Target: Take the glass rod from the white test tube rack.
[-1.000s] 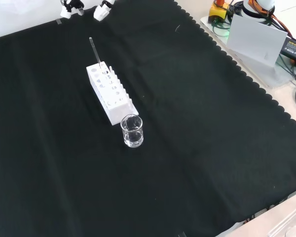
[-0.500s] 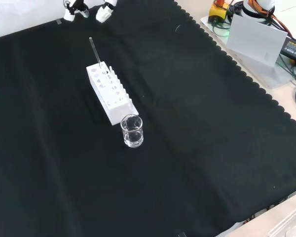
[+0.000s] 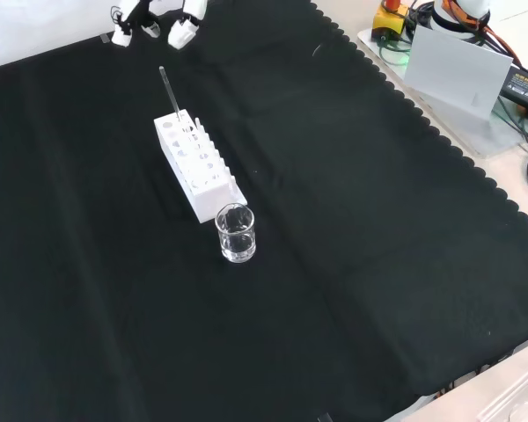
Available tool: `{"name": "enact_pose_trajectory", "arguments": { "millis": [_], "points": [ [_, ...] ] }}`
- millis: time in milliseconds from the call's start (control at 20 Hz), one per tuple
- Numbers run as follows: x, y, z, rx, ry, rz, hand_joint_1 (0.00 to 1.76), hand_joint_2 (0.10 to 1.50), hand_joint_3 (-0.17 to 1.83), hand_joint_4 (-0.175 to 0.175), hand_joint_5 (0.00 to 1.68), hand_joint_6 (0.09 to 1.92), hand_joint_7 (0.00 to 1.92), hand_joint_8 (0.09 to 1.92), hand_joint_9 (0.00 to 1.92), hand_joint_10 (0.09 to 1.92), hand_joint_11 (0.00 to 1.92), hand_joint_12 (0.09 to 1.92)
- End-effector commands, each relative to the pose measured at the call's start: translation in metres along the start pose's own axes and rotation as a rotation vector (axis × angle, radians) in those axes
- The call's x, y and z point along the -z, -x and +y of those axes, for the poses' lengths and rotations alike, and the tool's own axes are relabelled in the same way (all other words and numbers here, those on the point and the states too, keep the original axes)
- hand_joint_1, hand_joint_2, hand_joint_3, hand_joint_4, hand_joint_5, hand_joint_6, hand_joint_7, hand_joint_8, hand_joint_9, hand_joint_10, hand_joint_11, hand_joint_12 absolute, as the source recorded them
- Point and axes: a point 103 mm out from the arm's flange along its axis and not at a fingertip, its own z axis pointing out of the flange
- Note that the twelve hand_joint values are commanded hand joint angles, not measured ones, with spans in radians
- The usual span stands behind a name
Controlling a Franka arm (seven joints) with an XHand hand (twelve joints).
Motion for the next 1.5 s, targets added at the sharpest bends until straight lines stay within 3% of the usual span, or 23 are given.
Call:
{"name": "enact_pose_trajectory", "arguments": {
  "millis": [50, 250, 750, 850, 1100, 1250, 1500],
  "points": [
    [-0.011, -0.023, 0.005, 0.037, 0.004, 0.009, 0.64, 0.89, 0.53, -0.175, 0.36, 0.09, 0.47, 0.91, 0.87, 0.8, 0.81, 1.22],
    [-0.023, -0.017, 0.014, 0.037, -0.04, -0.024, 0.64, 0.89, 0.54, -0.175, 0.38, 0.09, 0.5, 0.91, 0.93, 0.82, 0.87, 1.2],
    [-0.031, -0.017, 0.019, 0.072, -0.044, -0.026, 0.65, 0.89, 0.54, -0.175, 0.45, 0.15, 0.63, 0.92, 1.07, 0.87, 1.04, 1.15],
    [-0.033, -0.023, 0.025, 0.069, -0.048, -0.027, 0.66, 0.88, 0.54, -0.175, 0.45, 0.26, 0.65, 0.92, 1.11, 0.87, 1.09, 1.12],
    [-0.04, -0.026, 0.034, 0.061, -0.057, -0.029, 0.71, 0.87, 0.54, -0.175, 0.44, 0.71, 0.7, 0.95, 1.23, 0.82, 1.23, 1.05],
    [-0.041, -0.018, 0.032, 0.074, -0.052, 0.0, 0.74, 0.86, 0.54, -0.175, 0.45, 0.8, 0.72, 0.97, 1.28, 0.81, 1.32, 1.01],
    [-0.047, -0.024, 0.04, 0.063, -0.056, -0.018, 0.85, 0.86, 0.55, -0.175, 0.59, 0.9, 0.81, 1.01, 1.4, 0.74, 1.48, 0.86]
  ]
}}
